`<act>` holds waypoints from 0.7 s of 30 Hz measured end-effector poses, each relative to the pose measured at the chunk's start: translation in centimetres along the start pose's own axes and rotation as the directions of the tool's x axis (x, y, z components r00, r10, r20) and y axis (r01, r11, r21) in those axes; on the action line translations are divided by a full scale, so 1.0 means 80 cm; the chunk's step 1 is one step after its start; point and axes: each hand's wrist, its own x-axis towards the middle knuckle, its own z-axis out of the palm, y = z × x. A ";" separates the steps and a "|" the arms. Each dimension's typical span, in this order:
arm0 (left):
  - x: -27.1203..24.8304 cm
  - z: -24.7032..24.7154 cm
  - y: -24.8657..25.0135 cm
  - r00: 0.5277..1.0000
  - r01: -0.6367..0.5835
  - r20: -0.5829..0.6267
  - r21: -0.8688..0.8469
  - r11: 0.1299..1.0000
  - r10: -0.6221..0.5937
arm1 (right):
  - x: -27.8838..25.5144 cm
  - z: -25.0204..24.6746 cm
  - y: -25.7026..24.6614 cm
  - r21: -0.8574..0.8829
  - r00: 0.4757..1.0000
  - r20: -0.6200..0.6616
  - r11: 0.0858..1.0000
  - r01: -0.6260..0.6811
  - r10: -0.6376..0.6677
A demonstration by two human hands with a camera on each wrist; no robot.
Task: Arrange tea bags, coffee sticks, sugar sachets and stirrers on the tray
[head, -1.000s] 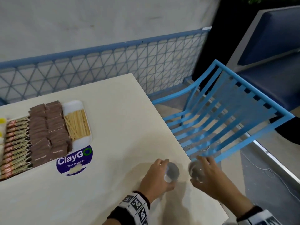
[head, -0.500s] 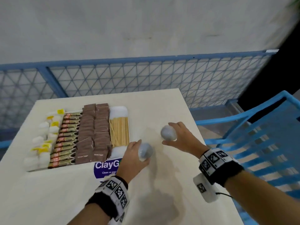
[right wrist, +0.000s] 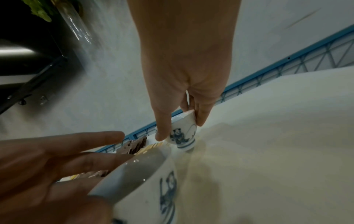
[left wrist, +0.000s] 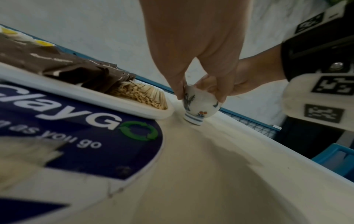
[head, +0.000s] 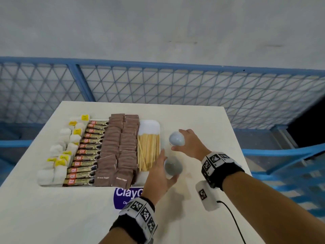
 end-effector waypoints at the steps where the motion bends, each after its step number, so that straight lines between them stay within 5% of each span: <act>1: 0.000 0.001 -0.002 1.000 -0.008 -0.001 -0.004 1.000 0.008 | 0.002 0.002 0.000 0.004 1.000 0.003 1.000 -0.002 0.002; 16: 0.003 -0.006 0.007 0.999 -0.037 0.010 0.095 0.995 0.036 | 0.020 0.016 -0.005 0.073 0.999 -0.019 0.997 0.039 -0.038; 21: -0.006 -0.012 0.010 0.999 -0.046 0.026 0.096 0.994 0.044 | 0.014 0.013 0.006 0.228 0.996 -0.089 0.974 0.011 0.010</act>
